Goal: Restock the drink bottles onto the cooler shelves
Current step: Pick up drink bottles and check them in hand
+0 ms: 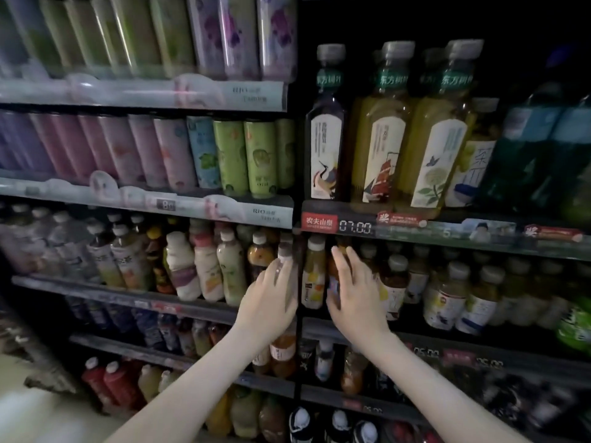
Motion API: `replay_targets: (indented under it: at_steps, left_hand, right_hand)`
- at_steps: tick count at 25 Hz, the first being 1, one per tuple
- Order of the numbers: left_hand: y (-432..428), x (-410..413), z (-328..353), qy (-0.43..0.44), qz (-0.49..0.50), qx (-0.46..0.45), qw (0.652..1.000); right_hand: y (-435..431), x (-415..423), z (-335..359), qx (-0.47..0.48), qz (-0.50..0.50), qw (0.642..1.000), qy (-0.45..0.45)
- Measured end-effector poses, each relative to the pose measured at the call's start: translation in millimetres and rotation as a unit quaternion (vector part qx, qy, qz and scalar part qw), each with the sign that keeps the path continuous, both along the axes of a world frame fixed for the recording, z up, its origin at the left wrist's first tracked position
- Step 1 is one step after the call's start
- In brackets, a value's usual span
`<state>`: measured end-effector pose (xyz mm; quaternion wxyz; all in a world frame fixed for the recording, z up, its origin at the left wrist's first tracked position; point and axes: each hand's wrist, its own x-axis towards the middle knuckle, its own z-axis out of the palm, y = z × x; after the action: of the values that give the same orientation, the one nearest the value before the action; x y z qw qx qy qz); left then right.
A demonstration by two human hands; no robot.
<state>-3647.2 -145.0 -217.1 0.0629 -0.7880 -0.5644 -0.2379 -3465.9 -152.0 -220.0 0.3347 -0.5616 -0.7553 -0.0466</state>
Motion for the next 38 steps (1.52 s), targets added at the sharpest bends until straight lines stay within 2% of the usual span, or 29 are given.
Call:
replay_targets:
  at_steps: [4,8,14,18,21,24,30,34,38]
  left_hand:
    - [14.4,-22.3,-39.2,0.031,-0.002,-0.059,0.998]
    - [27.5,-45.7,-56.0,0.054,-0.036,-0.073,0.995]
    - [53.4,-42.1,-56.8,0.096,-0.122,-0.042,0.987]
    - [66.9,-11.8,-78.8,0.119,-0.157,-0.005,0.98]
    - [86.3,-0.7,-84.6,0.149,-0.125,0.046,0.98]
    - [102.0,3.8,-85.3,0.162,-0.113,0.065,0.978]
    - [107.5,13.2,-101.6,0.154,-0.114,0.11,0.975]
    - [108.9,31.7,-72.3,0.173,-0.035,0.064,0.982]
    - [122.6,52.2,-63.9,0.219,0.0,0.035,0.975]
  right_hand:
    - [13.0,-32.2,-46.6,-0.087,0.005,0.996,-0.002]
    - [34.9,-66.3,-69.3,-0.131,-0.025,0.991,0.031]
    - [51.7,-57.7,-74.1,-0.158,-0.19,0.969,-0.007]
    - [60.0,-27.6,-86.9,-0.166,-0.211,0.963,0.02]
    - [79.6,-23.6,-89.4,-0.153,-0.172,0.971,0.065]
    - [102.5,-24.2,-89.5,-0.096,-0.204,0.971,0.083]
    - [117.4,-16.3,-100.6,-0.071,-0.222,0.973,-0.001]
    - [103.3,-12.0,-97.3,-0.001,-0.211,0.977,-0.023]
    - [93.7,-5.6,-93.1,-0.028,-0.221,0.974,-0.052]
